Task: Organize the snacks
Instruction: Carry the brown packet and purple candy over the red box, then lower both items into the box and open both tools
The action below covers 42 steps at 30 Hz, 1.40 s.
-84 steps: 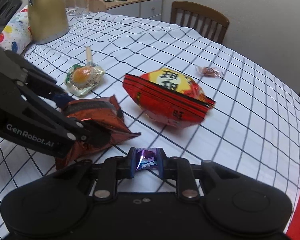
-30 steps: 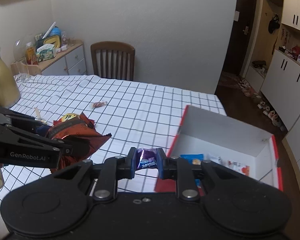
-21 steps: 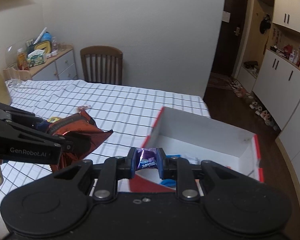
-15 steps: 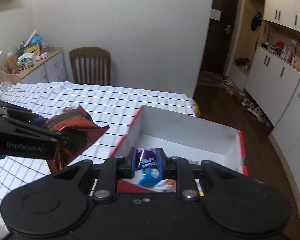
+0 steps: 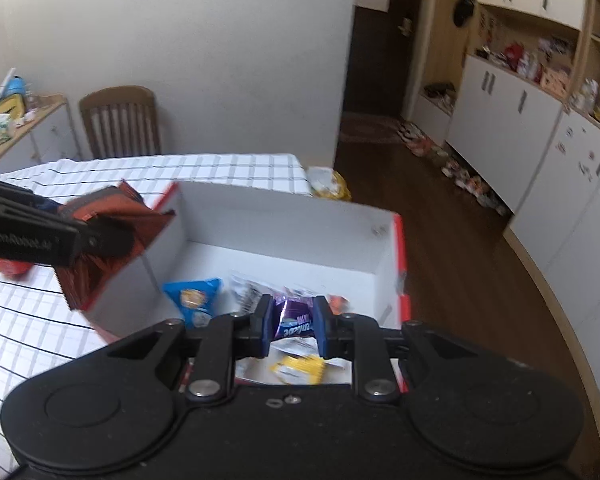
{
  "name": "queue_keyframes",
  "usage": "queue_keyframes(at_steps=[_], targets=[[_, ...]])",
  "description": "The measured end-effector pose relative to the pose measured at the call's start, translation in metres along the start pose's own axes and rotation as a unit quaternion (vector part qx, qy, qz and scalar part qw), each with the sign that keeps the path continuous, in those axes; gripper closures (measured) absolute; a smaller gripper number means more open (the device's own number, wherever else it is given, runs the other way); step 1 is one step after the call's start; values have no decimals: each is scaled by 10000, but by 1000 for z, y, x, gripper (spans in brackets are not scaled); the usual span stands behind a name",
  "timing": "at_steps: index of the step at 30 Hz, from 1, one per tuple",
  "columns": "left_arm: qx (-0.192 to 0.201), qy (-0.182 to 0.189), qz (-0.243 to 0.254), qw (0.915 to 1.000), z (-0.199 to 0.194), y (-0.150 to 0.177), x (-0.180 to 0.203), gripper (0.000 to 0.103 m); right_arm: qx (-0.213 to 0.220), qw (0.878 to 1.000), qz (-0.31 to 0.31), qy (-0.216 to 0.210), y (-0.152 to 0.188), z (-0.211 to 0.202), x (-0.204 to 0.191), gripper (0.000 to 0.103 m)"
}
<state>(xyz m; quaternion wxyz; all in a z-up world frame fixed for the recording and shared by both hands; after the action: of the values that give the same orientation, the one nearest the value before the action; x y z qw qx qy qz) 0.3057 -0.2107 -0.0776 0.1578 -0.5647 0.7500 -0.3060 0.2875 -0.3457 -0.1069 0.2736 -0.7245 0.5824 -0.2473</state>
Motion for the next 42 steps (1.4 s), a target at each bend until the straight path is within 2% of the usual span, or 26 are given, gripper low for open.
queue_keyframes(at_steps=[10, 22, 31, 42], targets=[[-239, -205, 116, 9994, 44, -16, 13, 58, -245, 9994, 253, -14, 10, 24, 31, 84], [-440, -747, 556, 9947, 93, -28, 23, 58, -589, 9980, 137, -175, 2, 66, 27, 84], [-781, -794, 579, 9921, 121, -23, 21, 58, -816, 9965, 16, -187, 3, 91, 18, 84], [-1032, -761, 589, 9900, 137, -18, 19, 58, -1042, 9944, -59, -133, 8, 109, 14, 82]])
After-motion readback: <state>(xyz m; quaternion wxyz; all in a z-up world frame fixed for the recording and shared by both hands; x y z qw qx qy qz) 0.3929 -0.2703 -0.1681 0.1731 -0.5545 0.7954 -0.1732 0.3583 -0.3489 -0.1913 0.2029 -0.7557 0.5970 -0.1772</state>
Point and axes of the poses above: each gripper's, at about its wrist camera, not at the fingertips, and z roughly the way its jaws point, x to its right, y to its underside, the point moved 3 cm from there along z, roughly the way its jaws point, and after that the axes turned 2 degrees about -x, right-handed, at the moved point
